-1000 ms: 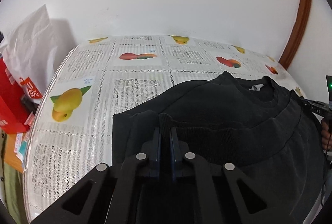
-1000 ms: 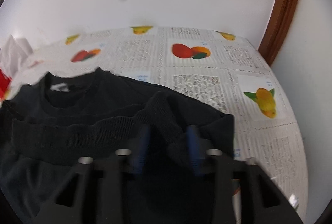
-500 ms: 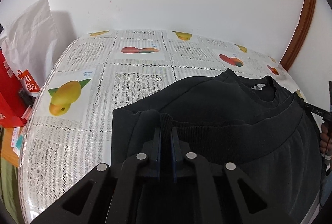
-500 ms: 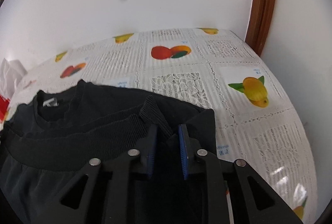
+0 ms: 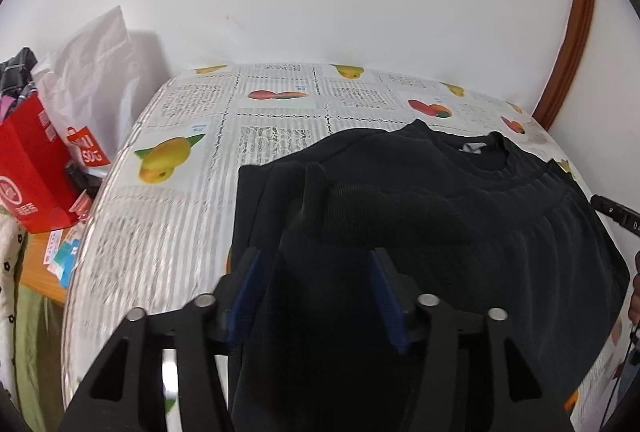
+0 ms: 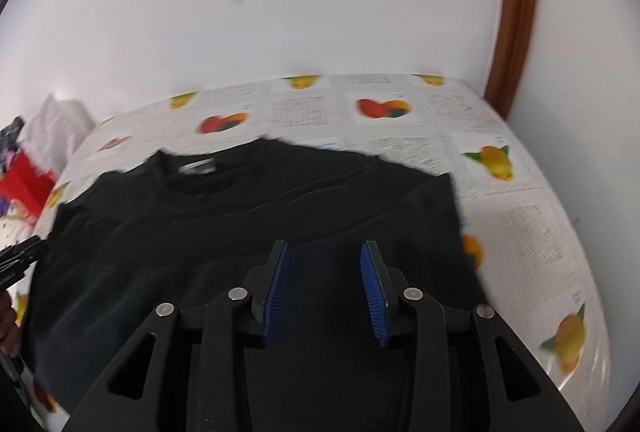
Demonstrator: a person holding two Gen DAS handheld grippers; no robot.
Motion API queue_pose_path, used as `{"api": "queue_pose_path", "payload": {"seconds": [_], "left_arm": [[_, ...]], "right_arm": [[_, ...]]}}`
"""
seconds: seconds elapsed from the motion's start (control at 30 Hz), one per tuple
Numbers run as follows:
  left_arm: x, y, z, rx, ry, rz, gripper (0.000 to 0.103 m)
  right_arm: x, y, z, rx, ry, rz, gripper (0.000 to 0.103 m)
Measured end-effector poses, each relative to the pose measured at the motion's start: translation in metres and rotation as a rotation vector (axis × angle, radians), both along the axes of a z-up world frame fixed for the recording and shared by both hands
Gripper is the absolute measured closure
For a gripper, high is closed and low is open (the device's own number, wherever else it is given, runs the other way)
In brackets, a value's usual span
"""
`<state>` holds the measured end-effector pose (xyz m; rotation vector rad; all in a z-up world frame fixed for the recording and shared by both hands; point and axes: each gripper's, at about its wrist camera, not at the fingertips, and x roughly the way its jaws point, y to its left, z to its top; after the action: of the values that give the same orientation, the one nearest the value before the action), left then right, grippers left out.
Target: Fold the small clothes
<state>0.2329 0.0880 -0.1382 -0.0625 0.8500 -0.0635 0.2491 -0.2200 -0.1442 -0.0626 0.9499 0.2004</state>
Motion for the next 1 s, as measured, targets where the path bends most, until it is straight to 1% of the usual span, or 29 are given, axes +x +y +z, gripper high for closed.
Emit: {"api": "queue_pose_path", "payload": {"seconds": [0.2,0.27,0.37,0.4,0.47,0.6,0.7,0.8,0.87,1.0], "left_arm": [[-0.042,0.011,0.005,-0.004,-0.012,0.016,0.043],[-0.057,0.022,0.004,-0.014,-0.004,0.034,0.043],[-0.071,0.038,0.004,-0.019,0.007,0.059,0.042],[-0.077,0.045,0.003,-0.021,0.015,0.068,0.040],[-0.084,0.058,0.001,-0.024,0.040,0.073,0.038],[-0.093,0.081,-0.001,-0.046,0.055,0.095,0.038],[-0.098,0.099,0.000,-0.085,0.061,0.116,0.037],[-0.104,0.115,-0.002,-0.101,0.060,0.149,0.035],[-0.107,0.124,-0.006,-0.128,0.063,0.159,0.035],[-0.109,0.134,-0.009,-0.122,0.068,0.163,0.035]], "right_arm": [[-0.050,0.053,-0.003,0.020,0.003,0.092,0.058],[-0.069,0.073,-0.006,0.043,0.018,0.128,0.056],[-0.096,0.101,-0.009,0.041,0.021,0.179,0.055],[-0.107,0.113,-0.009,0.040,0.019,0.207,0.052],[-0.129,0.138,-0.009,0.050,0.021,0.267,0.048],[-0.168,0.183,-0.011,0.038,0.013,0.369,0.044],[-0.195,0.217,-0.014,0.029,0.013,0.456,0.044],[-0.222,0.250,-0.017,0.007,-0.005,0.540,0.042],[-0.238,0.271,-0.020,-0.005,-0.018,0.599,0.041],[-0.258,0.303,-0.032,-0.043,-0.013,0.679,0.041]]}}
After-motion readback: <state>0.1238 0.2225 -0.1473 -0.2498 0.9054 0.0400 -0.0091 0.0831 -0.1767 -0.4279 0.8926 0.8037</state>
